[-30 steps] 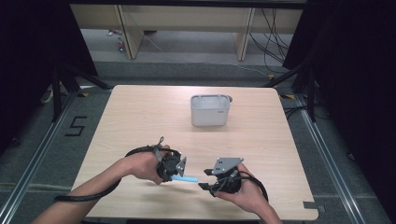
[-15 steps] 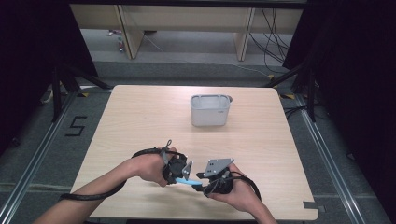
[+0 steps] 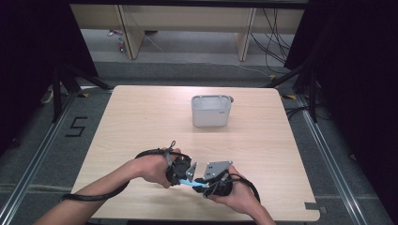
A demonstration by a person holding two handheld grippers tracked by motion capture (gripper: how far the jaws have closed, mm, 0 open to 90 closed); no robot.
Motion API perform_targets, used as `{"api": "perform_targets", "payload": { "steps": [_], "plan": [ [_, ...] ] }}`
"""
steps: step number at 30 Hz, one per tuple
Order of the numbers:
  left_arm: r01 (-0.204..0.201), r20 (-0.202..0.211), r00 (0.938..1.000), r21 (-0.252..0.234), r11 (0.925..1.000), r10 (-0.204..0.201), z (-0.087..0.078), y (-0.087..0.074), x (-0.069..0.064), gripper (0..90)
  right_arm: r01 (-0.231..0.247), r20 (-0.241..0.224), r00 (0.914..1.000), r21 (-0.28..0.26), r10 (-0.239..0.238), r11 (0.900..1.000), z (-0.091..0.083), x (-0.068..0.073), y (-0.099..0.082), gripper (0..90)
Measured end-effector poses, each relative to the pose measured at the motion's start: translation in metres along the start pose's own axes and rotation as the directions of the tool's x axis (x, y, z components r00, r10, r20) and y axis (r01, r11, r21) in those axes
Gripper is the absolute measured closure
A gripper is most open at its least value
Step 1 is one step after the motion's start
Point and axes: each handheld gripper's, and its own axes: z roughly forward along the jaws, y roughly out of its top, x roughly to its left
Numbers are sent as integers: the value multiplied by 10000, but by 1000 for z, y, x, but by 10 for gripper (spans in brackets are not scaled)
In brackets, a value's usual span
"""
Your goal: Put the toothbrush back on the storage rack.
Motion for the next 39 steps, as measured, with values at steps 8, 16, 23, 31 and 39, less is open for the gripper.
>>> {"api": "perform_targets", "payload": {
  "steps": [8, 16, 23, 31, 39],
  "plan": [
    [-156, 15, 9999, 45, 9999, 156, 1, 3, -1, 783, 166, -241, 9996, 133, -163, 9998, 0, 0, 0, 775],
    [-65, -13, 10000, 43, 10000, 65, 2, 3, -2, 770, 136, -340, 9993, -34, -137, 9999, 2, 3, -2, 787],
    [442, -863, 9949, -868, 9952, -518, -3, -3, -2, 609, 13, 26, 10000, -51, -13, 10000, -3, 3, -6, 788],
    [1215, -2001, 9635, -2661, 9563, -1781, -17, -21, -3, 436, -314, 708, 9969, -258, 332, 9992, -11, -6, -17, 788],
    [2267, -2201, 9084, -4552, 8610, -3556, -23, -47, -8, 345, -934, 1425, 9846, -630, 1016, 9936, -18, -12, -27, 788]
  ]
}}
